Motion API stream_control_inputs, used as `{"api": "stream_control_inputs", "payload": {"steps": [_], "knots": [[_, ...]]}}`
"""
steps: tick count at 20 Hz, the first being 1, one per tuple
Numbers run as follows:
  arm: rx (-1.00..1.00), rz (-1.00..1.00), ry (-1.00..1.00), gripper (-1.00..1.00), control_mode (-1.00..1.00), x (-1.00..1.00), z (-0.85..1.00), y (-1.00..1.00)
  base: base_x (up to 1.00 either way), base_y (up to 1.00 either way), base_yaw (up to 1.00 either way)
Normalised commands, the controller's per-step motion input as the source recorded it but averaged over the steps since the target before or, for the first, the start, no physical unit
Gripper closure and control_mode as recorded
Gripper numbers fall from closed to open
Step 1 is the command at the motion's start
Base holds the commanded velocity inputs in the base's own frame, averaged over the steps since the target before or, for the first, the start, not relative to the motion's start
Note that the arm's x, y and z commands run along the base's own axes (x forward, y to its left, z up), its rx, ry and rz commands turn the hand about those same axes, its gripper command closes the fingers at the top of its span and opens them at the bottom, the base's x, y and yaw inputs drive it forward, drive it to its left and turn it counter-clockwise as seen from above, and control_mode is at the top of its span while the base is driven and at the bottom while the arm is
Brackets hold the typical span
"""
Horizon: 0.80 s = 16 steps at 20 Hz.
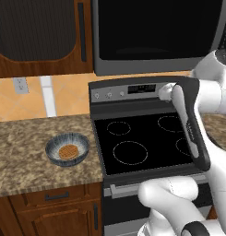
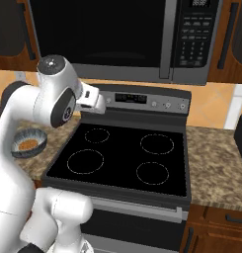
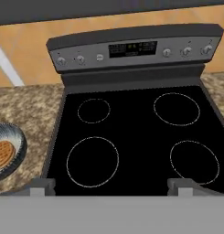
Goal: Open the microwave, place the bowl with waffle inside the microwave, then close the microwave door and turn it on.
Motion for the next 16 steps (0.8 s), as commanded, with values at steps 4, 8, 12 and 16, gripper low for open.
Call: {"api": "stream_control_inputs", "payload": {"steps": [4, 8, 12, 16], "knots": [[0.00, 0.00, -0.52, -1.00, -1.00, 0.05, 0.86, -0.95, 0.00, 0.00, 0.00], [0.01, -0.01, -0.30, -1.00, -1.00, 0.00, 0.74, -1.00, 0.00, 0.00, 0.00], [0.04, 0.00, -0.04, -1.00, -1.00, 0.01, 0.19, -0.92, 0.00, 0.00, 0.00], [0.00, 0.00, 0.00, -1.00, -1.00, 0.03, 0.00, -0.39, 0.00, 0.00, 0.00]]}}
